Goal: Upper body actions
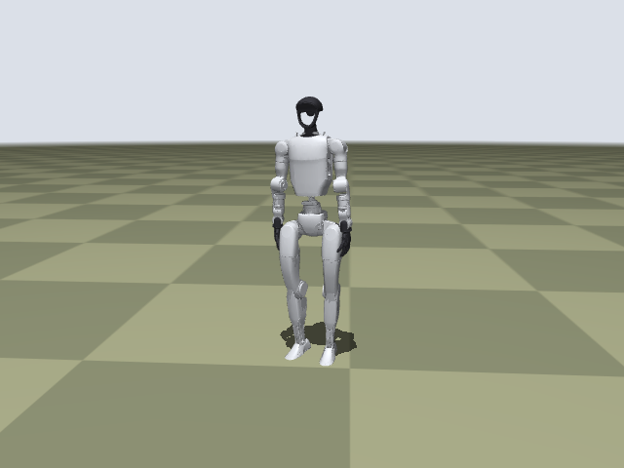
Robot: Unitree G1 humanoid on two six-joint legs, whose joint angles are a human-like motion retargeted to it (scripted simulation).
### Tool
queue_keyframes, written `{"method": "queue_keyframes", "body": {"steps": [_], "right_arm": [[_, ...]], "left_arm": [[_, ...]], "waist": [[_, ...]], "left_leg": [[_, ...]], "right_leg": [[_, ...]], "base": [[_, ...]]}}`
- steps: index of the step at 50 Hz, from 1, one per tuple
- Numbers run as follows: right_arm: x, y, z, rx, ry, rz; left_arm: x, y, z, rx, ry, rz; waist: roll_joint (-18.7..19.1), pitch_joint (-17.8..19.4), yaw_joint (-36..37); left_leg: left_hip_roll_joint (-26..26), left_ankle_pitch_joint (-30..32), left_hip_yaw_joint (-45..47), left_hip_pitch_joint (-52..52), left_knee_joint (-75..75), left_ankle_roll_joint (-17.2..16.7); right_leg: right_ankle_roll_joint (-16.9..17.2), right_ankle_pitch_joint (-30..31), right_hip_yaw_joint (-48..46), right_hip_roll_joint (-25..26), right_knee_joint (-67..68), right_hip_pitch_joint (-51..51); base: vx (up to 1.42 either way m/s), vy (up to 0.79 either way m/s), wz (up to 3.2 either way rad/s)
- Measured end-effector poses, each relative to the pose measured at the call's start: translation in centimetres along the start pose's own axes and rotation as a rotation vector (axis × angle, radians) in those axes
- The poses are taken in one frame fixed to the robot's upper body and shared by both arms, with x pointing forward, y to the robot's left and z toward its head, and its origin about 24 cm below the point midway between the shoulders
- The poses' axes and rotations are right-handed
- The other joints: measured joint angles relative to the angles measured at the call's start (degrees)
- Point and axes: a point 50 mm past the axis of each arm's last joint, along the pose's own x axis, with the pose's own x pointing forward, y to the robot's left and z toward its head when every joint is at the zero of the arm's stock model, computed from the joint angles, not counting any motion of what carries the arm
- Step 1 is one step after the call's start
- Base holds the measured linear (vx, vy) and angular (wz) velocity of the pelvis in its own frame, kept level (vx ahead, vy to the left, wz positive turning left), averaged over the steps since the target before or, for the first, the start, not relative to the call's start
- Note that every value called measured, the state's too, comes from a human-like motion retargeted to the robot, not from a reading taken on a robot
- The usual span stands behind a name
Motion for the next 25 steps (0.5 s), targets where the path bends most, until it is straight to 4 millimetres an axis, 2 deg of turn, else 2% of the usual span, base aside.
{"method": "queue_keyframes", "body": {"steps": [13,25], "right_arm": [[-0.1,-0.6,-1.1,0.003,0.034,-0.019],[-0.1,-0.9,-2.6,0.026,0.077,-0.03]], "left_arm": [[0.0,0.2,0.3,-0.036,-0.021,-0.001],[0.0,0.3,0.9,-0.043,-0.048,0.003]], "waist": [[-0.33,0.62,2.72],[-0.26,2.35,9.05]], "left_leg": [[-0.97,1.0,-2.92,-1.13,0.58,0.0],[-3.51,3.57,-12.56,-3.51,1.57,-0.45]], "right_leg": [[-0.21,-1.12,-2.47,-1.07,-0.04,1.45],[-0.22,-4.89,-9.78,-3.12,0.23,5.5]], "base": [[0.1,0.03,0.2],[0.22,0.1,0.74]]}}
